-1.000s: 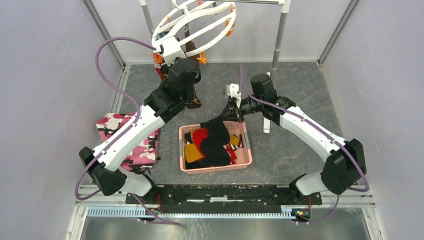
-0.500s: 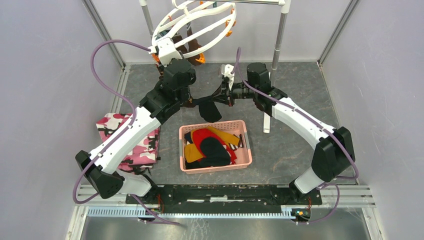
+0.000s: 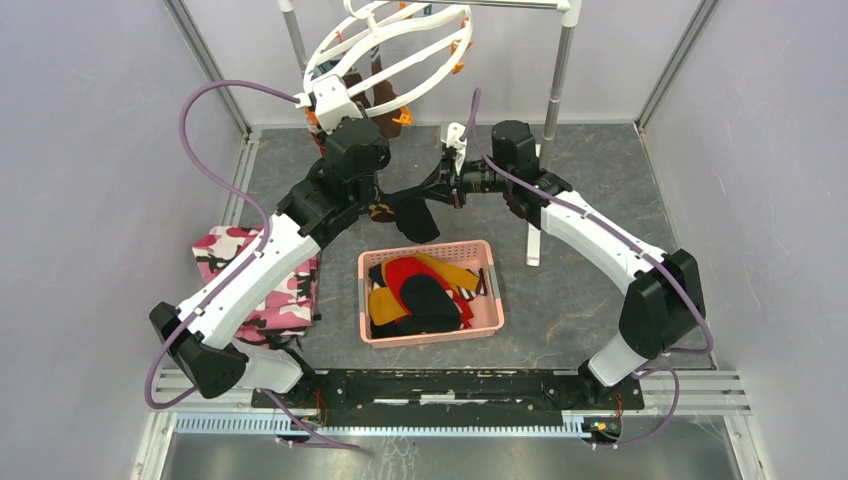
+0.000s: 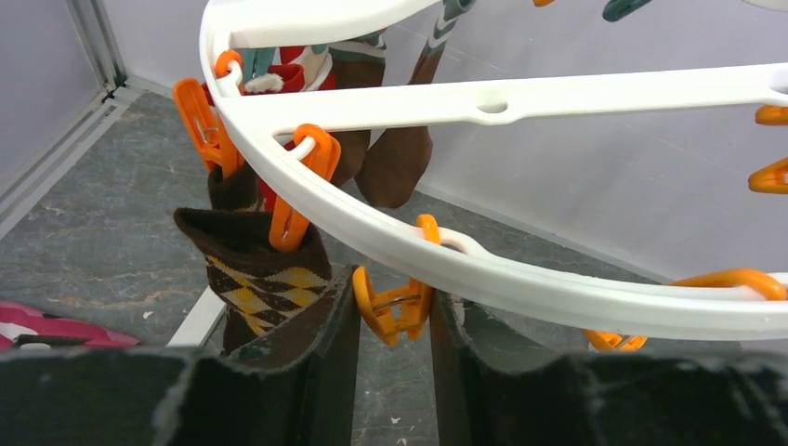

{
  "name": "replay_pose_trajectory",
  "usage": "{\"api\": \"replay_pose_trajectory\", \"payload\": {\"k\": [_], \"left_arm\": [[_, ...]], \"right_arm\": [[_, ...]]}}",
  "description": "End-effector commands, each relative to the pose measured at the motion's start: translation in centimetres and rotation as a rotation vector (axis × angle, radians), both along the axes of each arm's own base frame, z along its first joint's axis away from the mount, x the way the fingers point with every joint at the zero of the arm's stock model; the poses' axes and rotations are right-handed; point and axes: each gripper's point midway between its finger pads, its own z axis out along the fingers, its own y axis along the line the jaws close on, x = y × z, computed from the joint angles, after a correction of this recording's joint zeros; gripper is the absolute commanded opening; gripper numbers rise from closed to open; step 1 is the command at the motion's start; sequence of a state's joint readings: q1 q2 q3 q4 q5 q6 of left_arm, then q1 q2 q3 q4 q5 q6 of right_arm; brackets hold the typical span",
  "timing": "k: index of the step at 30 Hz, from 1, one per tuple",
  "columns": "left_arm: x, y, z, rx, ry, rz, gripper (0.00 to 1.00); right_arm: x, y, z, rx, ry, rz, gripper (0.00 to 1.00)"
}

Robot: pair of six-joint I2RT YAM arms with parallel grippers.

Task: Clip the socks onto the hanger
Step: Open the clamp at the hanger.

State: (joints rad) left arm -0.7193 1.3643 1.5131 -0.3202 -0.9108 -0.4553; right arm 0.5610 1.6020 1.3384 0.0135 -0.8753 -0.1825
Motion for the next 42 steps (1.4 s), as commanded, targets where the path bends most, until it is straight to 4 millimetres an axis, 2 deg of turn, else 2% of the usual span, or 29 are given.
{"api": "replay_pose_trajectory", "payload": {"k": [1, 4, 8, 14, 20, 25, 29, 31, 38, 42], "left_arm": [[-0.5, 0.5, 0.9, -0.066, -0.030, 0.005, 0.29], [-0.5, 0.4, 1.0, -0.071, -0.031, -0.009, 0.11], [-0.6, 0.3, 1.2, -0.080, -0.040, -0.025, 0.02], [-0.6, 0.4, 1.1, -0.083, -0.039, -0.024, 0.02], [-0.5, 0.3, 1.1, -0.091, -0.042, -0.026, 0.02], [-0.5, 0.0, 1.2, -0.093, -0.043, -0.037, 0.02], [-0.6, 0.0, 1.4, -0.097, -0.050, -0.052, 0.02], [-0.8, 0.0, 1.5, -0.101, -0.053, -0.061, 0.02], [-1.3, 0.3, 1.7, -0.103, -0.060, -0.072, 0.02], [-1.4, 0.4, 1.8, -0.108, -0.064, -0.073, 0.02]], "right_arm": [[0.2, 0.5, 2.9, 0.046, -0.042, 0.006, 0.00], [0.4, 0.5, 3.2, 0.047, -0.045, 0.002, 0.00], [0.8, 0.5, 3.4, 0.045, -0.049, -0.012, 0.00], [2.5, 0.2, 3.7, 0.060, -0.030, -0.123, 0.00], [3.2, 0.1, 4.5, 0.107, 0.003, -0.189, 0.00], [2.5, 0.9, 4.8, 0.093, 0.034, -0.105, 0.00], [0.3, 2.4, 4.1, 0.099, 0.145, 0.110, 0.00], [0.0, 2.9, 4.1, 0.126, 0.191, 0.159, 0.01], [0.6, 3.2, 4.1, 0.249, 0.244, 0.109, 0.00], [2.0, 2.8, 4.4, 0.283, 0.210, -0.003, 0.00]]}}
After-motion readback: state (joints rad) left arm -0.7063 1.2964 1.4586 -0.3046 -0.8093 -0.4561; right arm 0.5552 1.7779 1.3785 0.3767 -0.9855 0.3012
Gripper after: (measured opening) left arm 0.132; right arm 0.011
